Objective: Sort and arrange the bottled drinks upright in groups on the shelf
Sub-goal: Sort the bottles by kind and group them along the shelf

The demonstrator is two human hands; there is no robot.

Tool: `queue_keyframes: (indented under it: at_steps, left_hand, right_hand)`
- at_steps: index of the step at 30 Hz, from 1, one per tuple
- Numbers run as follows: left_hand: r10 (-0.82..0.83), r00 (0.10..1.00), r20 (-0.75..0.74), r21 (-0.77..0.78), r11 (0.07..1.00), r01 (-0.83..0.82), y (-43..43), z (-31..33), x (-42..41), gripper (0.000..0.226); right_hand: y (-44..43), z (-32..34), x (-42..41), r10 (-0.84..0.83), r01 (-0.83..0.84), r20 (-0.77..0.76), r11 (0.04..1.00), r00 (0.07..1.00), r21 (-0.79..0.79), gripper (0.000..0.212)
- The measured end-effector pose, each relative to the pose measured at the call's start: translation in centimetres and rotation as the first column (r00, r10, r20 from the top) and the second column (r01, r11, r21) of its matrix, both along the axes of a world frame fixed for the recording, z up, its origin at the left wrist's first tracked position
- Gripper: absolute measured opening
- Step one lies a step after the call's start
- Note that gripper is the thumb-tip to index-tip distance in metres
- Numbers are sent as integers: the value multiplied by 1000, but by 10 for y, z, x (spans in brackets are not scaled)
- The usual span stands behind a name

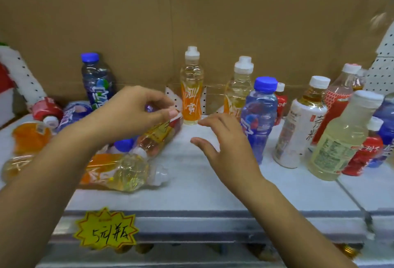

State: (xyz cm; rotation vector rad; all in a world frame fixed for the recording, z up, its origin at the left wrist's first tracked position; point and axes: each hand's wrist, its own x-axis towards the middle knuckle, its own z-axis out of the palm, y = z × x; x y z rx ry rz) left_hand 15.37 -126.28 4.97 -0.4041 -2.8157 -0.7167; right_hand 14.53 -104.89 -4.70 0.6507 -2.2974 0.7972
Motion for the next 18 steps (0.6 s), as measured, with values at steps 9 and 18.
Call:
queue_keyframes:
  at_steps: [9, 18]
  left_hand:
    - [232, 957, 174, -80, 972, -221, -79, -70, 71, 83]
    - [143, 989, 29, -69, 988, -141, -98, -94, 89, 75]
  right_hand:
    - [-62, 17, -56, 235, -371, 340, 827, 910, 422, 58]
    - [-97, 13, -76, 231, -376, 303, 679, 925, 630, 83]
